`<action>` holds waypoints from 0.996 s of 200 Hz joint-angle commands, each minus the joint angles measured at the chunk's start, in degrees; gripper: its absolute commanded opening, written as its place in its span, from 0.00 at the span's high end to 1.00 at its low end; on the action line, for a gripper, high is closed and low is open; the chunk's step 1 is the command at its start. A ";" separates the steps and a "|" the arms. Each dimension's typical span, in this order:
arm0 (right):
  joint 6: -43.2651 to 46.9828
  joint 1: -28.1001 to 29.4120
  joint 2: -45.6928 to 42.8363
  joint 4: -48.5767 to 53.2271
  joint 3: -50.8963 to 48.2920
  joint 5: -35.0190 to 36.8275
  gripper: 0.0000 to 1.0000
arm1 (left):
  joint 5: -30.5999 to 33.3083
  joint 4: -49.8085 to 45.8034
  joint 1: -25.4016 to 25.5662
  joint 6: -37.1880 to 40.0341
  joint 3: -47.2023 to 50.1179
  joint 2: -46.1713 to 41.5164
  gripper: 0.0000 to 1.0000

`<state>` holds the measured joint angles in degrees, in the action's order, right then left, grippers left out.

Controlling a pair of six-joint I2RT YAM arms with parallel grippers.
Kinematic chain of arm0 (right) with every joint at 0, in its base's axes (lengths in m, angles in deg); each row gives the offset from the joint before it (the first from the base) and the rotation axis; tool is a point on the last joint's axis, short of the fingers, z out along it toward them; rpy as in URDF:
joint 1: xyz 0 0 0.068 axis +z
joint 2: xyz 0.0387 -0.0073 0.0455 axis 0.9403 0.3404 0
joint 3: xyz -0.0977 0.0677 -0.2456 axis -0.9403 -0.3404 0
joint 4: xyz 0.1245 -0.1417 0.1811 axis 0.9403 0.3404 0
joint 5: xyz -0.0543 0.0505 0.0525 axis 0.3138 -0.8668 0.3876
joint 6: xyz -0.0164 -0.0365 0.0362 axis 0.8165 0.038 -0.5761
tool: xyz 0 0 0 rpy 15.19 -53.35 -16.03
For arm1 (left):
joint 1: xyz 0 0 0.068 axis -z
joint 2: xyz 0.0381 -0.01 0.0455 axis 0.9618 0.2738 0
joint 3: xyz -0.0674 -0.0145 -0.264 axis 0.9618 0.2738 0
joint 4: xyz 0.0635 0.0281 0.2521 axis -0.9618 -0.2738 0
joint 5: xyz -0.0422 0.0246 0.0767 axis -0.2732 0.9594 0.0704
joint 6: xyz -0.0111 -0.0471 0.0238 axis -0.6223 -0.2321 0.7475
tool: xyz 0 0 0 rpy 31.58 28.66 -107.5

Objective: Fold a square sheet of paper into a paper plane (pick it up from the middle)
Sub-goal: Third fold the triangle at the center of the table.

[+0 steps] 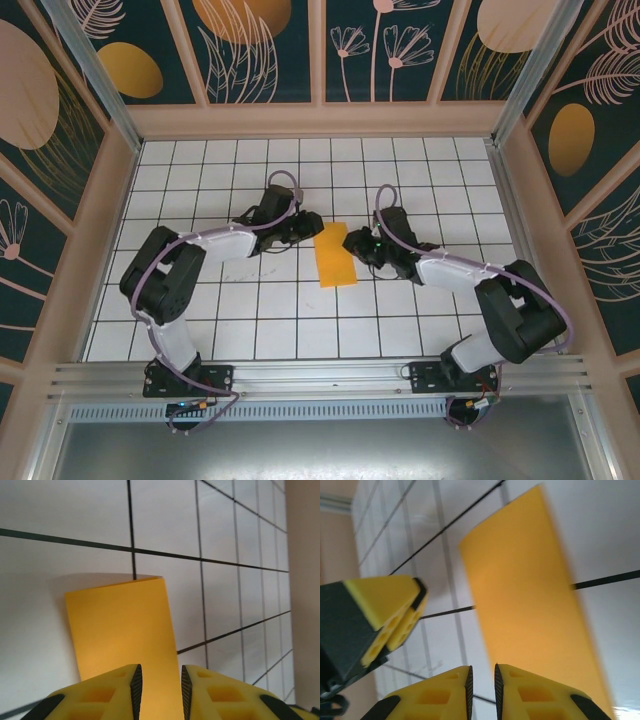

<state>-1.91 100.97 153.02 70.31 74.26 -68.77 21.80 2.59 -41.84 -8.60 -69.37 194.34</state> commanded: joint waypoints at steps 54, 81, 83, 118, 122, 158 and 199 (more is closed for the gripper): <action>8.57 -5.03 5.82 3.84 -0.68 -7.09 0.72 | 0.83 -3.35 0.16 3.72 -4.04 8.08 0.73; 9.08 -5.12 8.20 3.15 -0.71 -8.61 0.71 | 1.03 -3.37 0.13 4.33 -3.25 10.20 0.73; 8.99 -5.12 8.23 2.98 -0.80 -8.57 0.71 | 0.96 -3.36 0.15 4.39 -3.21 10.42 0.73; 8.73 -5.10 9.02 1.39 -1.26 -9.92 0.69 | 0.76 -3.23 0.16 4.98 -1.91 11.26 0.75; 8.61 -5.06 8.98 1.18 -1.26 -10.16 0.69 | 0.77 -3.26 0.13 4.98 -1.80 11.30 0.75; 6.32 -5.26 9.87 -3.43 -1.54 -13.31 0.68 | 0.01 -2.95 0.12 5.48 -1.09 10.60 0.74; 5.33 -6.38 12.70 -6.88 0.06 -15.34 0.68 | -1.86 -3.18 0.14 7.64 -1.52 10.52 0.73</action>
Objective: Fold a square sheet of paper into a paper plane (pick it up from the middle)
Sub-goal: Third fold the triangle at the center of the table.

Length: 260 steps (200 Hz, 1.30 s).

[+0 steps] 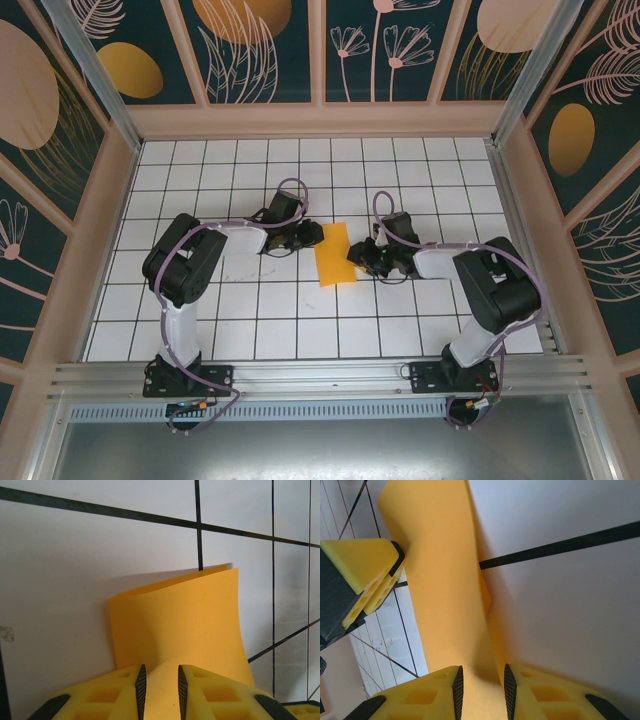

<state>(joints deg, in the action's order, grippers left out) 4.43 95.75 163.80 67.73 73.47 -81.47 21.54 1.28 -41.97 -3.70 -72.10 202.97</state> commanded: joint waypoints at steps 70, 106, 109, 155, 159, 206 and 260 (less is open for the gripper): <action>-0.28 -3.60 6.69 -8.73 0.92 -7.51 0.75 | -2.91 -1.17 0.29 4.18 1.97 -0.80 0.69; -1.27 -3.61 4.70 -9.57 -1.44 -6.96 0.83 | -1.79 -1.30 0.29 4.21 2.65 -6.03 0.61; -1.50 -3.59 4.56 -9.65 -1.76 -6.86 0.84 | -1.56 -1.34 0.26 4.15 2.81 -6.74 0.60; -5.94 -3.31 0.77 -13.09 -6.21 -5.49 0.90 | 0.55 1.45 0.67 2.35 10.16 -19.99 0.49; -6.40 -3.15 0.35 -13.27 -6.56 -5.25 0.90 | 0.83 1.53 0.89 2.35 10.97 -21.15 0.49; -10.56 -1.41 -4.88 -11.98 -8.70 -1.23 0.90 | 8.41 2.38 7.74 2.87 21.88 -34.15 0.47; -12.76 -0.45 -5.54 -12.45 -8.13 -0.73 0.89 | 19.80 -7.15 19.62 12.87 17.40 -31.91 0.45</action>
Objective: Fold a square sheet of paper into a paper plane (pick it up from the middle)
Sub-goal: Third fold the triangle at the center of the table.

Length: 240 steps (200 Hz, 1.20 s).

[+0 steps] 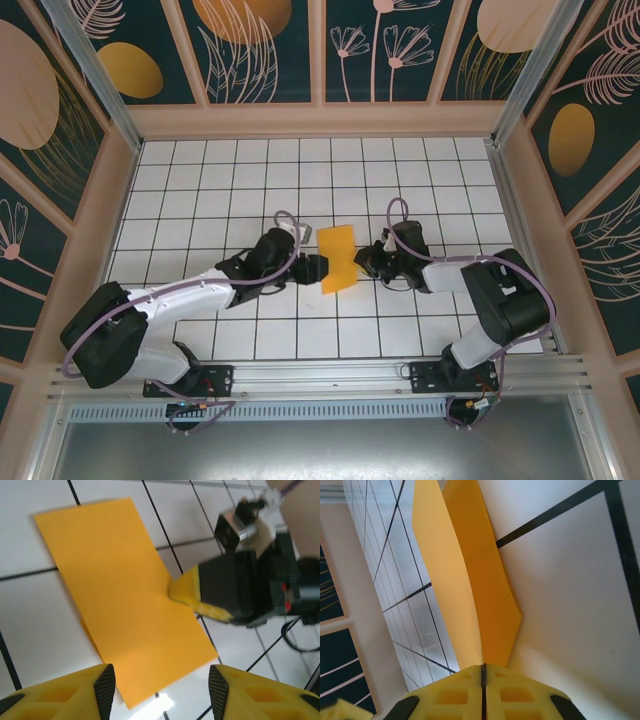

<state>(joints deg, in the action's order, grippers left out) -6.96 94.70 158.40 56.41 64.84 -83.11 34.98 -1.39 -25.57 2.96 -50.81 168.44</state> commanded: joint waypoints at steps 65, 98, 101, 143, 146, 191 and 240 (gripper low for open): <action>-0.89 0.62 1.46 -1.29 1.30 -0.64 0.88 | 15.58 -11.13 14.60 13.38 -16.49 16.96 0.38; -0.48 0.62 1.63 -0.79 1.98 -0.82 0.88 | 19.68 -13.01 17.28 14.60 -19.89 21.48 0.36; -0.39 0.61 1.58 -0.64 2.05 -0.82 0.88 | 20.19 -13.25 17.42 14.70 -20.12 21.69 0.36; 0.05 0.61 1.70 0.28 2.70 -0.64 0.88 | 24.14 -14.07 17.74 15.45 -21.33 23.74 0.37; 0.06 0.59 1.73 0.34 2.75 -0.60 0.88 | 24.22 -14.00 17.71 15.46 -21.32 23.81 0.37; 1.21 0.54 1.54 2.40 3.51 0.21 0.87 | 24.17 -12.66 17.69 15.59 -21.08 22.64 0.63; 2.76 -0.02 1.30 4.69 4.02 0.85 0.85 | 24.42 -10.77 17.74 15.77 -19.03 20.13 0.98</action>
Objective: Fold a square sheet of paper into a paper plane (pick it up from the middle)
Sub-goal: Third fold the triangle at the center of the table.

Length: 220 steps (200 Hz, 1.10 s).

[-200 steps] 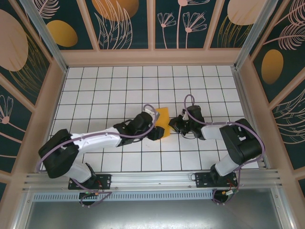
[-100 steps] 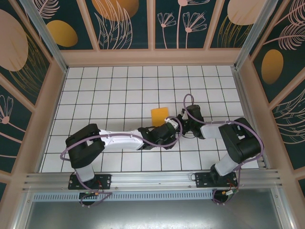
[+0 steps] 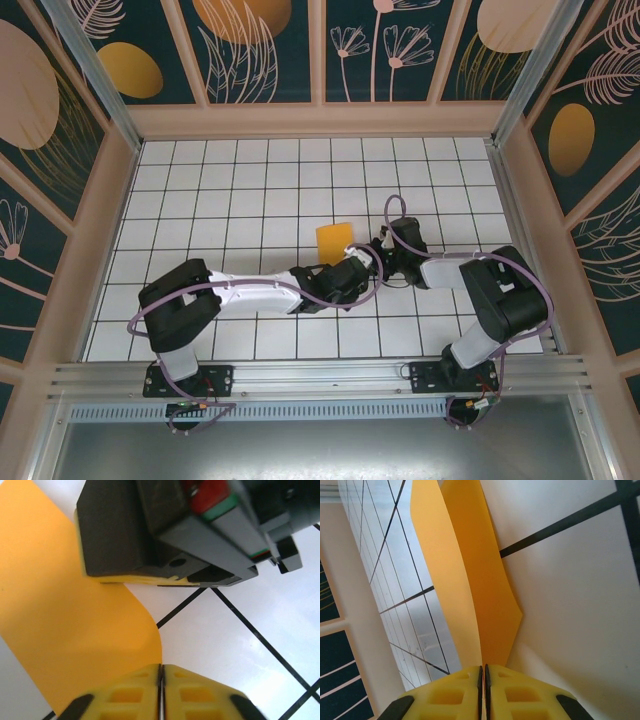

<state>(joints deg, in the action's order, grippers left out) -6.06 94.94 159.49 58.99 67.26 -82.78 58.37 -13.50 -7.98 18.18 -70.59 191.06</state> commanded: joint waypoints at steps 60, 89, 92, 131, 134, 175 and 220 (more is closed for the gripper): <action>7.21 -3.26 -3.29 9.67 3.33 1.86 0.80 | -4.73 4.42 -1.17 1.14 3.95 -7.15 1.00; 11.65 -5.01 -5.69 15.68 6.12 4.33 0.78 | -16.98 9.12 -5.33 0.01 10.43 -11.38 1.00; 12.02 -5.06 -5.76 16.10 6.54 4.50 0.78 | -18.20 9.65 -5.77 -0.12 10.93 -11.90 1.00; 15.19 -4.16 -4.80 16.91 10.73 2.71 0.84 | -28.42 12.71 -9.08 0.06 15.26 -15.13 1.00; 15.41 -3.90 -4.46 16.98 11.21 2.52 0.85 | -28.71 12.58 -9.16 0.07 15.27 -15.08 1.00; 17.12 -0.34 0.55 18.21 15.97 2.30 0.88 | -31.30 11.95 -10.31 -0.12 15.25 -14.13 1.00; 18.17 1.53 5.33 22.82 20.02 6.02 0.92 | -31.80 11.57 -10.91 -0.68 15.25 -13.58 1.00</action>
<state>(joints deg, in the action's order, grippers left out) 10.02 96.03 162.29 78.64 84.90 -77.73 28.34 -3.16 -18.36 18.04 -55.80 177.05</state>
